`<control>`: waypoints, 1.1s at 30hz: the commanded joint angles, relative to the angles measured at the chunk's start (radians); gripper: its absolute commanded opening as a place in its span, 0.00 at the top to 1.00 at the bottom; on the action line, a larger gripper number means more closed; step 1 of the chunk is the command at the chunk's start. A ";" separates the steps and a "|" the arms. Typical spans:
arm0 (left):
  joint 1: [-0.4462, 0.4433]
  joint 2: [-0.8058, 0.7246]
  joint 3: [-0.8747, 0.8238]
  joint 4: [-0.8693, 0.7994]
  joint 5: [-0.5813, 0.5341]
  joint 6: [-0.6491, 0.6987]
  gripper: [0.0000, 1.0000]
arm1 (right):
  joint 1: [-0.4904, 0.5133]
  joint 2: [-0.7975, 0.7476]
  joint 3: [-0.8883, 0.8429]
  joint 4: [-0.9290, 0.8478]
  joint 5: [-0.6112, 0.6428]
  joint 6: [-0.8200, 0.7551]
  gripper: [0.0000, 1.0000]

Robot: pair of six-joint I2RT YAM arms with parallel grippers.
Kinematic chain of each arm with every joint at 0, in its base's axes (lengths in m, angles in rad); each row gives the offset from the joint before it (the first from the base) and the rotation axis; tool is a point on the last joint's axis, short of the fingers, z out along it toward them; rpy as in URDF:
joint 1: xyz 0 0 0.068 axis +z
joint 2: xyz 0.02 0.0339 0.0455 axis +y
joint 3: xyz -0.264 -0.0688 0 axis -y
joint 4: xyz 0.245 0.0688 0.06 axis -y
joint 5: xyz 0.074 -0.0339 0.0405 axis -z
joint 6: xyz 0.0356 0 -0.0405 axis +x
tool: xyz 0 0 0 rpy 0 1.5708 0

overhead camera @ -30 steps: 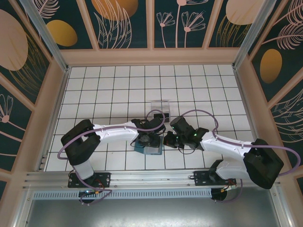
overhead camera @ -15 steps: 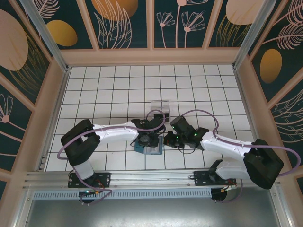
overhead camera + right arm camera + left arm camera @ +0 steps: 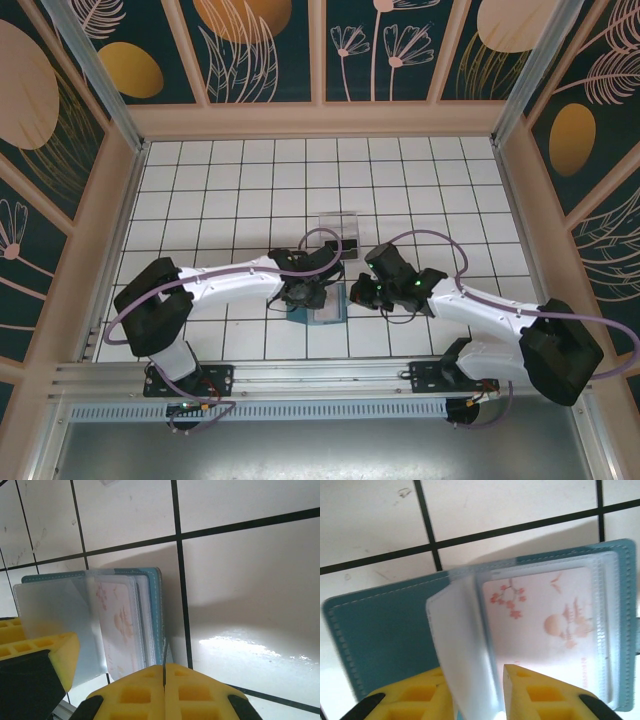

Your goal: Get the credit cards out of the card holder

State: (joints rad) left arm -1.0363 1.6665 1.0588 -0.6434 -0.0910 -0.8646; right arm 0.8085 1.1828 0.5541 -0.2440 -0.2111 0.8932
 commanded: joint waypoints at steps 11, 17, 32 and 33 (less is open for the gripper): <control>-0.005 -0.083 -0.045 -0.097 -0.072 0.003 0.68 | -0.011 -0.008 0.015 -0.024 0.008 -0.022 1.00; 0.001 -0.084 -0.162 -0.057 -0.066 -0.006 0.67 | -0.009 0.025 0.022 -0.013 -0.005 -0.028 1.00; 0.025 -0.214 -0.023 -0.163 -0.112 -0.001 0.63 | -0.009 0.054 0.056 -0.022 -0.016 -0.052 1.00; 0.025 -0.220 -0.001 -0.167 -0.109 0.000 0.62 | -0.010 0.054 0.058 -0.023 -0.016 -0.054 1.00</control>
State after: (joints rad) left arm -1.0149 1.4830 0.9886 -0.7547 -0.1741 -0.8654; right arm 0.8040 1.2282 0.5808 -0.2508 -0.2188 0.8627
